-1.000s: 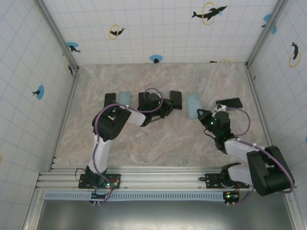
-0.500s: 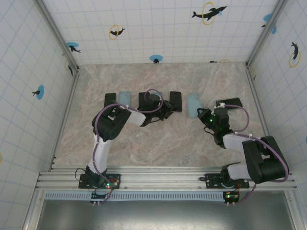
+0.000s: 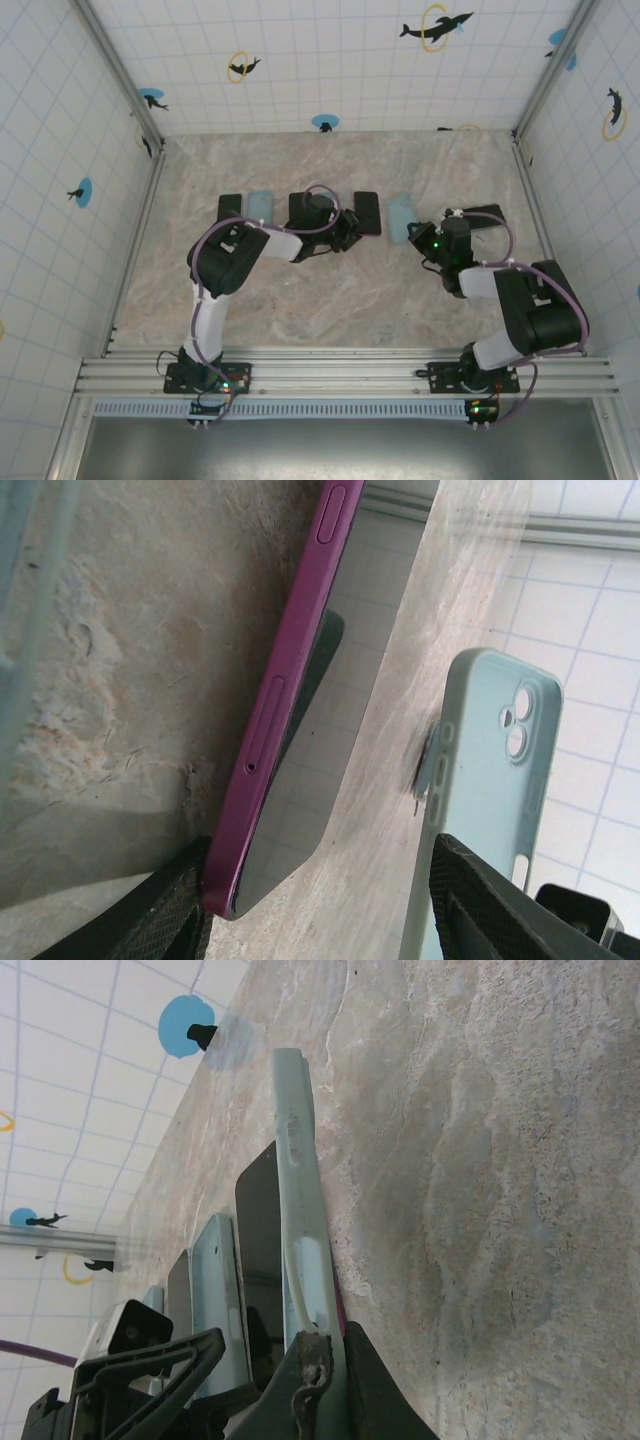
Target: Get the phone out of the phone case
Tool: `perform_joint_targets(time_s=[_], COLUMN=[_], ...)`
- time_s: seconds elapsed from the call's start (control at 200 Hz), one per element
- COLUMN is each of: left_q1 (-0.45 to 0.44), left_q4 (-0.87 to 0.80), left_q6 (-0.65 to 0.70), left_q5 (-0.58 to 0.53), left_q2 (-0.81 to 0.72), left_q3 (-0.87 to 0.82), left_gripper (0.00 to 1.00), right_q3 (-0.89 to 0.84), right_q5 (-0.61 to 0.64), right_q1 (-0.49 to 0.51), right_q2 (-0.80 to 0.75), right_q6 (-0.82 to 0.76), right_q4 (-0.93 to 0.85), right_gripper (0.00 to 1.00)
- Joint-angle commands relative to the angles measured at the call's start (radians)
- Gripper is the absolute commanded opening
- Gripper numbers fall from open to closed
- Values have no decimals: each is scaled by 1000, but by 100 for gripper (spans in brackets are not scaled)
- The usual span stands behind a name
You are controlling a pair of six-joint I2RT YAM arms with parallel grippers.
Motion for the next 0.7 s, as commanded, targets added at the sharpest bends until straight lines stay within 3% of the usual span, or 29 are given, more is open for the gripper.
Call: perform_joint_targets(time_s=[0.0,0.696], left_q1=[-4,7], left_q4=[-32,-138], left_q6=[32,136], left_q5=[17,9], left_q2=[-45,-141], left_q3=[-7,7], left_gripper=[59,65], right_q3=[45,145], right_q5=[1,-60], right_q1=[-7,-46], right_q2=[32,233], right_q6=[-16,-10], right_q4=[59,165], right_gripper=[3,3])
